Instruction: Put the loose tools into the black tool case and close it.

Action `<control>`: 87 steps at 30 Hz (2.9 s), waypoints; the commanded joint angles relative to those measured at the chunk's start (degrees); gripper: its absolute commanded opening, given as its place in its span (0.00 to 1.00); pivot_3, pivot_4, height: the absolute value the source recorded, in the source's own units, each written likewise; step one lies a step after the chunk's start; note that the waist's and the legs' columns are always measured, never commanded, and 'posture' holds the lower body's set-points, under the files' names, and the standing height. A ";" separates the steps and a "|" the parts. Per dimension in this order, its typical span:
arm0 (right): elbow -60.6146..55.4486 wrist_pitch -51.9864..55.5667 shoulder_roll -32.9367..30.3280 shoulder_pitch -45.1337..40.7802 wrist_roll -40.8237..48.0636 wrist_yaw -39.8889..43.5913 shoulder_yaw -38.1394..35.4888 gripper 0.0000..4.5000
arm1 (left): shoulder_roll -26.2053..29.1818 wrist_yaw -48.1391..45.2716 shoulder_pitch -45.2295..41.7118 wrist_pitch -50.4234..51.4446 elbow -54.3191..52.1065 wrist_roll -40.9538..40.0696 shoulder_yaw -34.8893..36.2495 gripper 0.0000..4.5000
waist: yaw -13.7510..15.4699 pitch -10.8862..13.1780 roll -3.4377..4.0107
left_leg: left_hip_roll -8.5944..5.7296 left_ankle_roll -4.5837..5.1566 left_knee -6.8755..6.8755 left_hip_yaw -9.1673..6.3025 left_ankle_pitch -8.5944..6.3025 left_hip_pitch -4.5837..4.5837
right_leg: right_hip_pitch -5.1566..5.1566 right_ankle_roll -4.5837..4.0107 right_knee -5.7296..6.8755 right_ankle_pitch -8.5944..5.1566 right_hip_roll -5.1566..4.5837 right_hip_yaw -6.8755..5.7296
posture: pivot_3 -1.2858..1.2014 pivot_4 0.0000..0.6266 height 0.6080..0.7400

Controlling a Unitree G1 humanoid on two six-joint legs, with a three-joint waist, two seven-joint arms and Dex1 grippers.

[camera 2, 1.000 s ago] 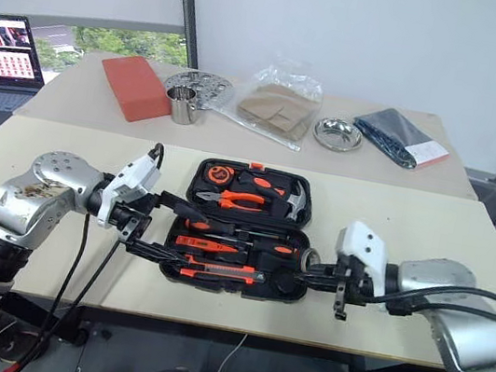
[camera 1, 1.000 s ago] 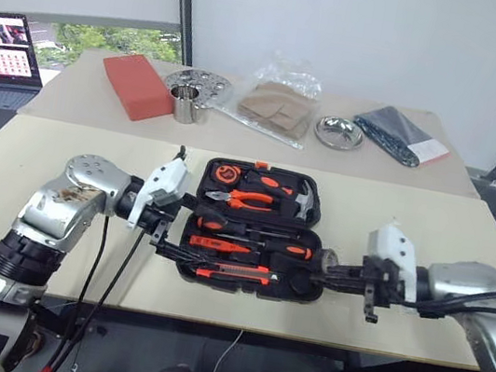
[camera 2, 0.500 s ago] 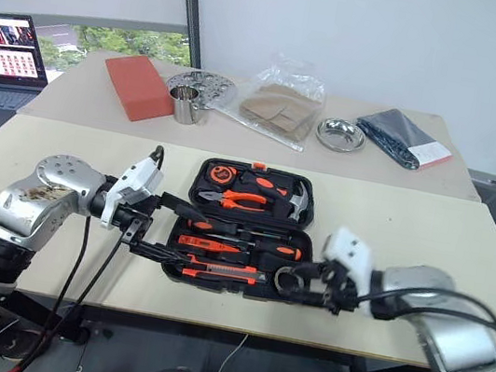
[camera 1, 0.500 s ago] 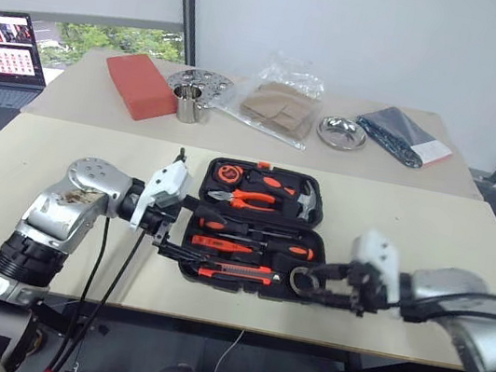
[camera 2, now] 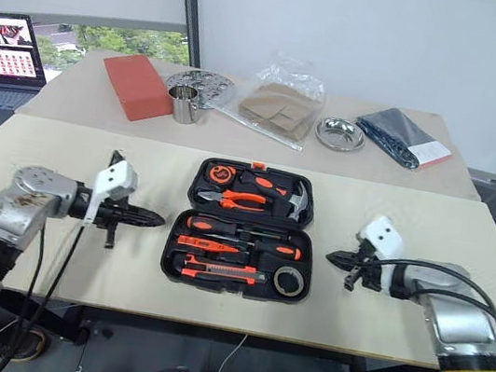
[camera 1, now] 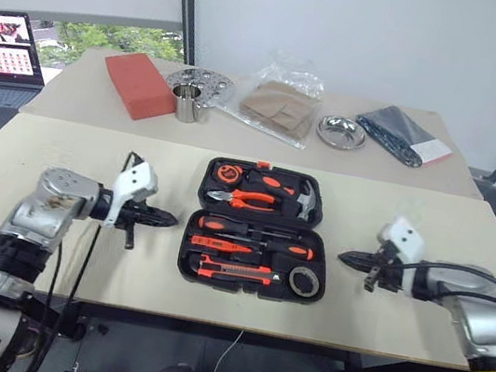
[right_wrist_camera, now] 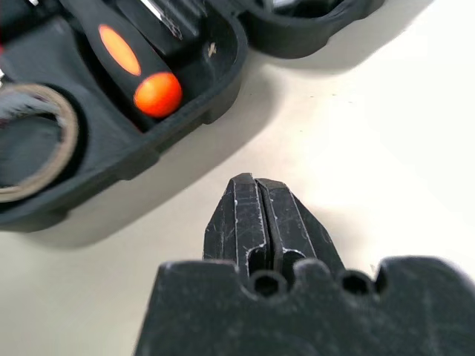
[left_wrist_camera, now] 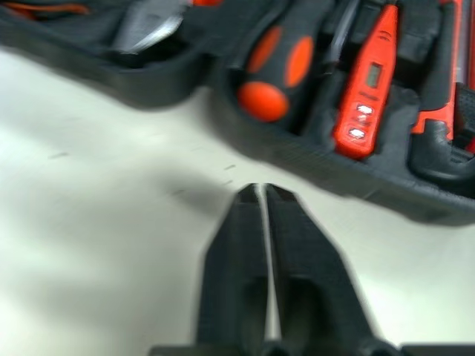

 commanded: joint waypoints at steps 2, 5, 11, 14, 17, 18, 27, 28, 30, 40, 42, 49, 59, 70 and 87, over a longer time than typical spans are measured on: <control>-1.96 -3.12 1.47 -2.73 0.19 4.91 2.21 0.00 | -2.08 -1.73 -1.68 1.08 -1.58 0.65 -2.17 0.03 | -0.02 0.00 0.00 | 0.01 0.01 0.00 -0.02 0.01 -0.01 | 0.00 0.00 0.00 0.00 0.03 -0.01 | 0.52 0.24 0.95; -7.55 -2.03 0.00 -0.77 2.94 10.86 3.10 0.00 | -1.56 -5.05 -0.56 2.71 -5.42 -0.55 -3.01 0.03 | 0.08 0.01 0.01 | 0.01 0.28 -0.01 -0.04 0.16 -0.03 | -0.01 0.00 0.00 -0.01 0.04 -0.04 | 0.52 0.24 0.95; -16.30 -0.22 -2.67 7.00 5.69 13.89 1.25 0.00 | 3.28 -10.94 5.25 7.87 -16.31 -3.94 -2.52 0.03 | -0.20 0.01 0.01 | 0.06 0.27 -0.14 -0.12 0.14 -0.08 | -0.06 0.03 -0.07 -0.06 0.10 -0.06 | 0.52 0.24 0.95; -18.25 0.23 -2.79 10.21 5.21 12.07 -0.20 0.00 | 5.65 -11.18 9.17 6.87 -19.49 -3.10 -2.36 0.03 | -0.21 0.01 0.02 | 0.12 0.19 -0.17 -0.14 0.09 -0.03 | -0.05 -0.02 -0.06 -0.13 0.14 -0.07 | 0.52 0.24 0.95; -19.43 -0.15 -3.40 13.77 4.36 10.57 -1.84 0.00 | 7.22 -10.11 12.38 5.11 -20.00 -1.57 -1.45 0.03 | -0.13 0.02 0.03 | 0.13 -0.12 -0.11 -0.14 -0.07 0.00 | -0.04 -0.03 -0.03 -0.14 0.10 -0.05 | 0.52 0.24 0.95; -19.89 -0.04 -3.58 14.95 4.24 9.91 -2.57 0.00 | 7.67 -9.64 13.19 4.33 -19.78 -1.11 -1.03 0.03 | -0.03 0.02 0.03 | 0.14 -0.23 -0.09 -0.14 -0.13 0.03 | -0.02 -0.02 -0.02 -0.14 0.07 -0.04 | 0.52 0.24 0.95; -16.44 9.45 -3.84 15.99 8.39 2.44 -14.36 0.27 | 7.98 0.23 7.70 11.10 -4.52 -0.35 4.51 0.26 | 0.23 0.02 0.05 | 0.13 -0.35 -0.08 -0.15 -0.16 0.24 | 0.10 0.15 0.07 -0.19 -0.27 -0.02 | 0.52 0.24 0.95; -15.74 12.86 -2.98 13.64 10.39 1.11 -15.42 0.33 | 6.79 1.92 5.02 15.81 -2.97 -2.10 5.80 0.33 | 0.23 0.02 0.05 | 0.16 -0.43 -0.08 -0.14 -0.10 0.24 | 0.08 0.13 0.08 -0.12 -0.26 -0.02 | 0.52 0.24 0.95; -13.42 20.19 -0.62 6.89 13.97 -2.10 -16.42 0.54 | 3.30 6.58 -2.07 27.54 0.76 -5.22 8.27 0.53 | 0.18 0.05 0.01 | 0.23 -0.49 -0.04 -0.15 0.03 0.26 | 0.08 0.07 0.16 0.05 -0.24 -0.03 | 0.52 0.24 0.95; 3.47 32.45 12.24 -16.43 10.19 -15.86 -8.64 0.72 | -8.88 18.94 -16.29 42.76 11.38 -4.79 7.50 0.78 | -0.23 0.08 -0.16 | -0.10 0.29 -0.17 -0.05 0.67 -0.24 | -0.53 -0.02 0.78 0.48 -0.08 0.10 | 0.52 0.24 0.95; 5.58 32.64 13.41 -17.67 9.16 -17.09 -7.59 0.72 | -9.38 20.11 -16.20 42.11 12.08 -4.06 6.77 0.72 | -0.32 0.07 -0.14 | -0.18 0.29 -0.21 -0.02 0.67 -0.60 | -0.83 -0.01 0.72 0.47 0.05 0.00 | 0.52 0.24 0.95; 4.29 32.83 13.90 -15.43 7.54 -17.41 -3.93 0.26 | -8.64 19.79 -13.23 42.66 9.21 -4.74 5.57 0.21 | -0.81 0.03 -0.06 | -0.13 0.05 -0.35 -0.06 0.59 0.06 | -0.01 0.11 -0.04 0.39 0.14 0.03 | 0.52 0.24 0.95; 2.18 21.19 19.09 -19.55 7.74 -22.06 -9.83 0.01 | -16.59 28.09 -15.94 31.37 6.27 -7.74 15.12 0.00 | -0.75 -0.05 -0.05 | -0.18 -0.58 -0.52 -0.07 0.40 0.44 | 0.13 -0.04 0.17 0.52 -0.20 0.12 | 0.52 0.24 0.95; 2.14 -7.09 19.63 -14.80 -4.40 -27.96 -9.24 0.01 | -18.95 25.57 -16.39 -7.39 9.21 -0.34 13.30 0.00 | -1.20 0.04 -0.06 | -0.40 0.01 -1.17 0.06 1.41 -0.61 | -0.89 -0.15 -0.06 0.95 0.14 -0.03 | 0.52 0.24 0.95; -28.13 -22.32 8.69 28.94 -1.46 -23.62 -20.39 0.46 | -4.45 26.04 24.27 12.32 -30.21 -17.07 25.66 0.57 | -1.31 0.05 0.00 | -0.06 -0.66 -1.63 0.00 1.11 0.34 | 0.03 0.24 -0.78 0.52 0.17 0.31 | 0.52 0.24 0.95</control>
